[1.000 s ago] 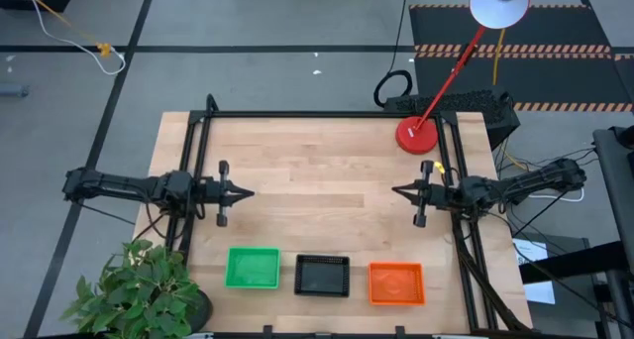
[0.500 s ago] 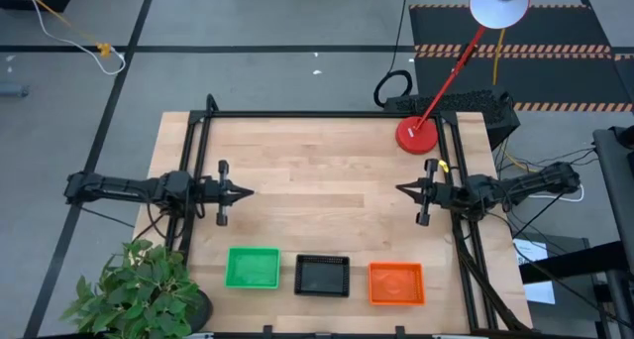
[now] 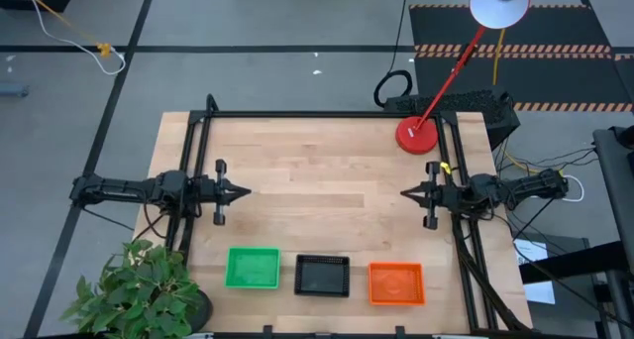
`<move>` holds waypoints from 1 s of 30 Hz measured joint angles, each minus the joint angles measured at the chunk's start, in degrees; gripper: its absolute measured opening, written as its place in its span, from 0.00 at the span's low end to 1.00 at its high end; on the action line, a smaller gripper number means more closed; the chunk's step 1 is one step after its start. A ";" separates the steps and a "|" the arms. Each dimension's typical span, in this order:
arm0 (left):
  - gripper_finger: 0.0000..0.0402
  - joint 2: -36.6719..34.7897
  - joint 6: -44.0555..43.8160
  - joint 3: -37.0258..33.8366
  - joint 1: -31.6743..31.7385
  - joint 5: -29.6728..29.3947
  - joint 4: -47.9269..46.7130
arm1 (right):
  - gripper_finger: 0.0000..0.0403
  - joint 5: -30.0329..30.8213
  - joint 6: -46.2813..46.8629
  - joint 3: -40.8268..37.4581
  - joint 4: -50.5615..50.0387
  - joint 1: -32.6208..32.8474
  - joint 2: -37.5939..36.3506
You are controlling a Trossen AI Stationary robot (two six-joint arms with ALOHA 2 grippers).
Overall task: Stack baskets by color
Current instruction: Return to Home Position
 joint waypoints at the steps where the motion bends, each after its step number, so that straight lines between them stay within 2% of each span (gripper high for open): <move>1: 0.02 0.00 -0.04 0.00 0.00 -0.02 0.08 | 0.00 -1.48 0.16 0.00 -0.35 -0.01 0.00; 11: 0.02 0.00 0.71 0.02 0.02 0.00 2.86 | 0.00 -9.14 0.26 0.02 -0.27 -3.98 0.04; 21: 0.01 0.02 4.74 0.02 0.02 0.00 6.33 | 0.00 -9.35 0.00 0.00 -0.30 -9.75 0.07; 25: 0.03 0.00 4.50 0.02 0.02 0.01 6.30 | 0.00 -9.83 1.85 0.00 -2.10 -10.92 0.07; 30: 0.01 0.02 2.20 0.02 0.02 0.04 6.08 | 0.00 -12.69 5.29 0.01 -5.97 -11.67 0.09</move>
